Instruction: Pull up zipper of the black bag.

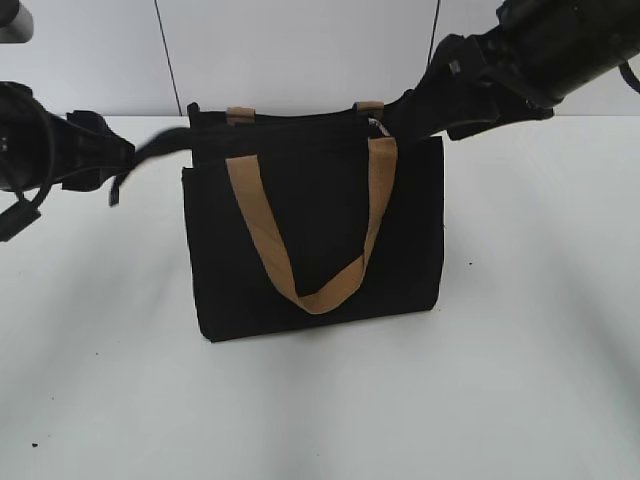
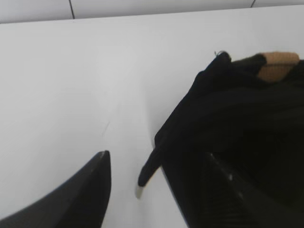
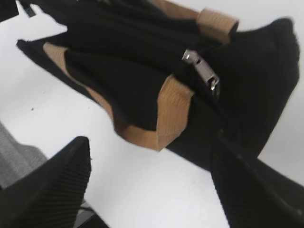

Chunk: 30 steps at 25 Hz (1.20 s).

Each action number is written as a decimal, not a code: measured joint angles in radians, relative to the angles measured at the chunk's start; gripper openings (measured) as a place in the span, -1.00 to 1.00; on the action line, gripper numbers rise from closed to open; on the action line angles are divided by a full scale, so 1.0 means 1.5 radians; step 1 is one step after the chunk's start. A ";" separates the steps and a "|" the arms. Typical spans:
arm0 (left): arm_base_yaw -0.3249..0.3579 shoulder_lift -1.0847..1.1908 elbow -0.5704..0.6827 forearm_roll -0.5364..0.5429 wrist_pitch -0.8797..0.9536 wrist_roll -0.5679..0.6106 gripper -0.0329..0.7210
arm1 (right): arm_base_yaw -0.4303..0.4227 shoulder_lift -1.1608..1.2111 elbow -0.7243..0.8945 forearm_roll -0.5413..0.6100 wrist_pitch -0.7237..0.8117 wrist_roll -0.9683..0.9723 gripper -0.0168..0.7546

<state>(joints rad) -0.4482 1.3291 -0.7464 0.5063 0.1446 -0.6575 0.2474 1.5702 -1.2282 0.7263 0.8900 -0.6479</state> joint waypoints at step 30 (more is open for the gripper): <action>-0.140 -0.604 0.000 -0.208 0.680 0.195 0.35 | 0.001 -0.378 0.000 -0.176 0.216 0.215 0.59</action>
<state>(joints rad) -0.6589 0.4227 -0.7467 0.1943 1.1648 -0.3647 0.2494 1.0027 -1.2282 0.4616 1.2139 -0.3251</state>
